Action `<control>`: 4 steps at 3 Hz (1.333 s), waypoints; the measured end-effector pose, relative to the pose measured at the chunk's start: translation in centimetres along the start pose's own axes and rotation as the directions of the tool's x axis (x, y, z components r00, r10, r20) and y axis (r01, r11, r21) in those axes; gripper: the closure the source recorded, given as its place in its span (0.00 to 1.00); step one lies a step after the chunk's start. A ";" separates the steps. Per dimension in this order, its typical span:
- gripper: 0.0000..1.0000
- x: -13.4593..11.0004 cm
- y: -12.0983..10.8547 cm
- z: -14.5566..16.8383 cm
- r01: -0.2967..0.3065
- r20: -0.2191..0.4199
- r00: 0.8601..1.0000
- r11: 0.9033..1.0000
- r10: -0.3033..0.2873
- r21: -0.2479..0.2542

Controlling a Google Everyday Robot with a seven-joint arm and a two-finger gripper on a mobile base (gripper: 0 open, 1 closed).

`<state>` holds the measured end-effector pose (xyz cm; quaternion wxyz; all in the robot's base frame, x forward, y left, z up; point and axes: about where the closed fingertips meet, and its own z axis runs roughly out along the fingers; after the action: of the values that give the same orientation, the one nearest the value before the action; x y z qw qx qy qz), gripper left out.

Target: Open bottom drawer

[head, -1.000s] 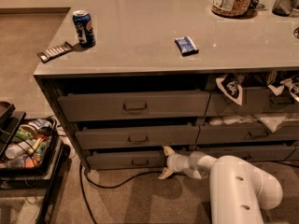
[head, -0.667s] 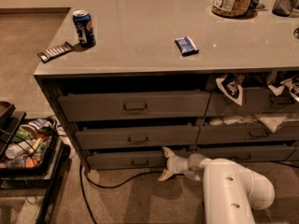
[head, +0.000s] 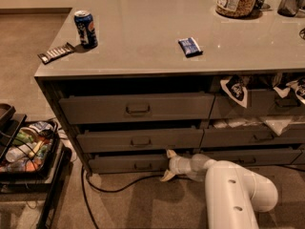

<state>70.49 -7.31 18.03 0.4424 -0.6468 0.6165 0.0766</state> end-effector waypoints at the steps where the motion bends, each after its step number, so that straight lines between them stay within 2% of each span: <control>1: 0.00 -0.1 -1.7 0.8 0.005 0.006 1.000 1.000 -0.005 0.006; 2: 0.00 1.1 -2.5 2.0 -0.020 -0.012 1.000 1.000 0.020 -0.002; 3: 0.00 1.1 -2.5 2.0 -0.020 -0.012 1.000 1.000 0.020 -0.002; 4: 0.19 1.1 -2.5 2.0 -0.020 -0.012 1.000 1.000 0.020 -0.002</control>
Offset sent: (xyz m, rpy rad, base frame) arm 0.0462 0.0011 -0.0042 -0.0063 0.0099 -0.0045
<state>73.84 -7.16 17.30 0.4373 -0.6414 0.6255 0.0781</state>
